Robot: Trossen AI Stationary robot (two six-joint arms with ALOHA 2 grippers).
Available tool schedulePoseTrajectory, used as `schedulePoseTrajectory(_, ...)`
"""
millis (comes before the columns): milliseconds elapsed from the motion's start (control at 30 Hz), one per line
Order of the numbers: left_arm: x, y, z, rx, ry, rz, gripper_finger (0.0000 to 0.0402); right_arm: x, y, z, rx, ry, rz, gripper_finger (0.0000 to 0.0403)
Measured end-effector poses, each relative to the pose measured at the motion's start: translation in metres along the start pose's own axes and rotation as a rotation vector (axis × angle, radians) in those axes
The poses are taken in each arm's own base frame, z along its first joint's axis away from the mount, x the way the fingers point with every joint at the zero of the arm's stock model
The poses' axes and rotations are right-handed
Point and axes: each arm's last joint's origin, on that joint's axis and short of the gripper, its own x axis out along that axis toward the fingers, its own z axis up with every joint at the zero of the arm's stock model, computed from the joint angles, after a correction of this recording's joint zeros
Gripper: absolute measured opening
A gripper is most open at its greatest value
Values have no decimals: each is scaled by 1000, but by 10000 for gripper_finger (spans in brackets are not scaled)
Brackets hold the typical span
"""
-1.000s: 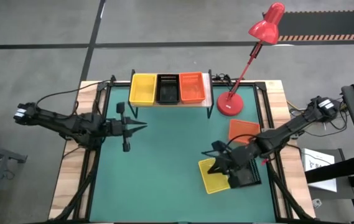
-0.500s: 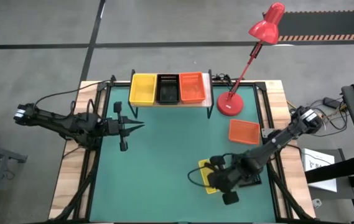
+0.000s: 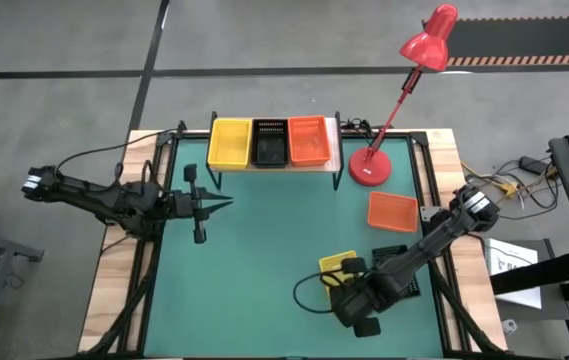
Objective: Stack baskets on shelf by color
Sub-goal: Stack the yellow bin on top of the yellow bin on the shelf
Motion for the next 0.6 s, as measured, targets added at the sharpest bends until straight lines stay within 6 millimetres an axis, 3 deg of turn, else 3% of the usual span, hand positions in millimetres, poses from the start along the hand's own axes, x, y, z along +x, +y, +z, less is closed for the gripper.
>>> schedulePoseTrajectory(300,1,0,0,1,3,0,17,20,11,-4,-38,126,-63,200)
schedulePoseTrajectory(600,1,0,0,5,2,0,17,50,22,-7,-116,183,-119,189)
